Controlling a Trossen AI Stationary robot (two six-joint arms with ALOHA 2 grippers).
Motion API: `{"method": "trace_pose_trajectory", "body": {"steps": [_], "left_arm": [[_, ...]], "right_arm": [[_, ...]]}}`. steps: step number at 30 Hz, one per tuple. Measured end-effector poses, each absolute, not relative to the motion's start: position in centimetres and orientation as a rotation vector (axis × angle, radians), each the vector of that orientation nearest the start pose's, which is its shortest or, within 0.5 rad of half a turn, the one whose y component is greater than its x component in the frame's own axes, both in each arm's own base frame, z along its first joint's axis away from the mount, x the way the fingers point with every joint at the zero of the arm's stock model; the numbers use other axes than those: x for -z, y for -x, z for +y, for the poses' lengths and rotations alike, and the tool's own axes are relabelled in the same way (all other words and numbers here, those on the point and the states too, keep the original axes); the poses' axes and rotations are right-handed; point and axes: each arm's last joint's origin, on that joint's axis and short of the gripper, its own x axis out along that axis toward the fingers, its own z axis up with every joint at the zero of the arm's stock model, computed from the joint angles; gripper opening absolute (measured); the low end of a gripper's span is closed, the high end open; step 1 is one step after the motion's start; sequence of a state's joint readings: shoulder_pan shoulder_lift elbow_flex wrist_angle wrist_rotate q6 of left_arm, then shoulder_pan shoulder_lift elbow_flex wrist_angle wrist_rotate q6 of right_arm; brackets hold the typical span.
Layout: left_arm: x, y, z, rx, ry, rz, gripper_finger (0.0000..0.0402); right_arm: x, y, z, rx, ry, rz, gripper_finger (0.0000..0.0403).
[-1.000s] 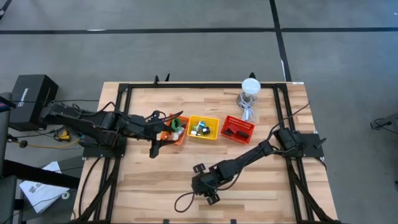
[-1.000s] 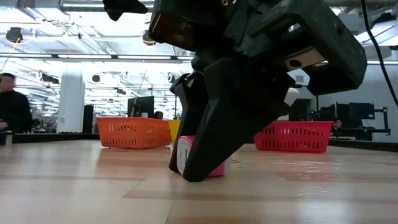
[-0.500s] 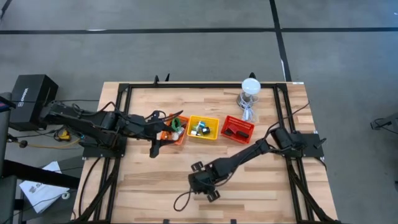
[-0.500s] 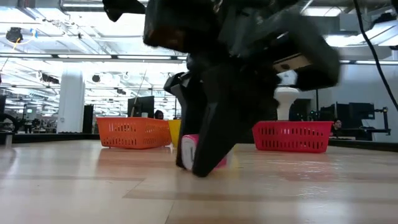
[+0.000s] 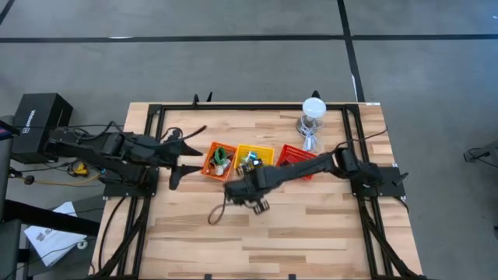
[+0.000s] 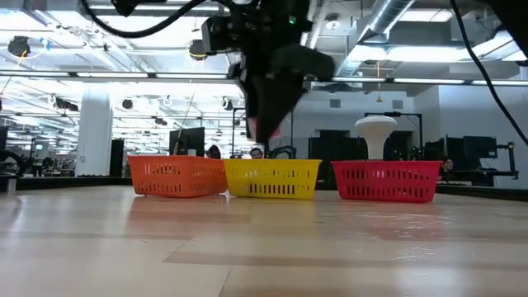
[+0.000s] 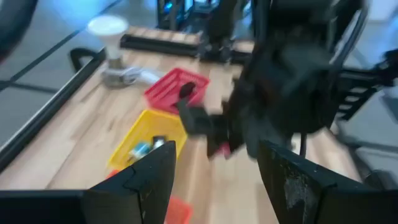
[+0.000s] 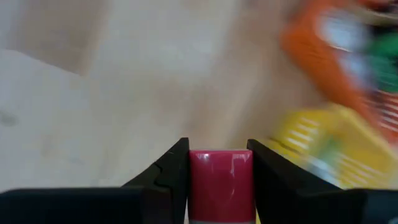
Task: Pick & Place Office items
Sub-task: Put the pink charger adapter into the yellow bin
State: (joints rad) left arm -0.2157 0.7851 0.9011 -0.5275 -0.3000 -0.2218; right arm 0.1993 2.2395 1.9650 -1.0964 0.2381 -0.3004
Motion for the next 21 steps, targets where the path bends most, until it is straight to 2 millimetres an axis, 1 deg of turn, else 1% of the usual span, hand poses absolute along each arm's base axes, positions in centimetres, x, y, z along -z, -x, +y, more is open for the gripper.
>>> {"method": "trace_pose_trajectory", "body": {"steps": [5, 7, 10, 13, 16, 21], "left_arm": [[-33.6, -15.5, -2.4, -0.162, 0.099, 0.419, 0.0218], [-33.4, -15.9, -2.5, -0.166, 0.094, 0.434, 0.0218], [-33.1, -16.4, -2.6, -0.169, 0.087, 0.458, 0.0218], [-32.7, -16.9, -2.7, -0.172, 0.081, 0.478, 0.0218], [-32.5, -17.1, -2.8, -0.173, 0.077, 0.49, 0.0218], [-32.5, -17.2, -2.8, -0.174, 0.076, 0.492, 0.0218]], "right_arm": [[-23.8, -45.0, 4.9, -0.02, 0.601, 1.371, 0.0122], [-24.4, -45.1, 3.1, 0.039, 0.567, 1.378, 0.0122], [-24.3, -45.0, -0.2, 0.115, 0.44, 1.413, 0.0122], [-23.4, -44.8, -3.1, 0.189, 0.311, 1.433, 0.0122], [-22.3, -44.5, -4.6, 0.219, 0.208, 1.464, 0.0131], [-22.3, -44.3, -6.0, 0.243, 0.115, 1.453, 0.0162]]}}
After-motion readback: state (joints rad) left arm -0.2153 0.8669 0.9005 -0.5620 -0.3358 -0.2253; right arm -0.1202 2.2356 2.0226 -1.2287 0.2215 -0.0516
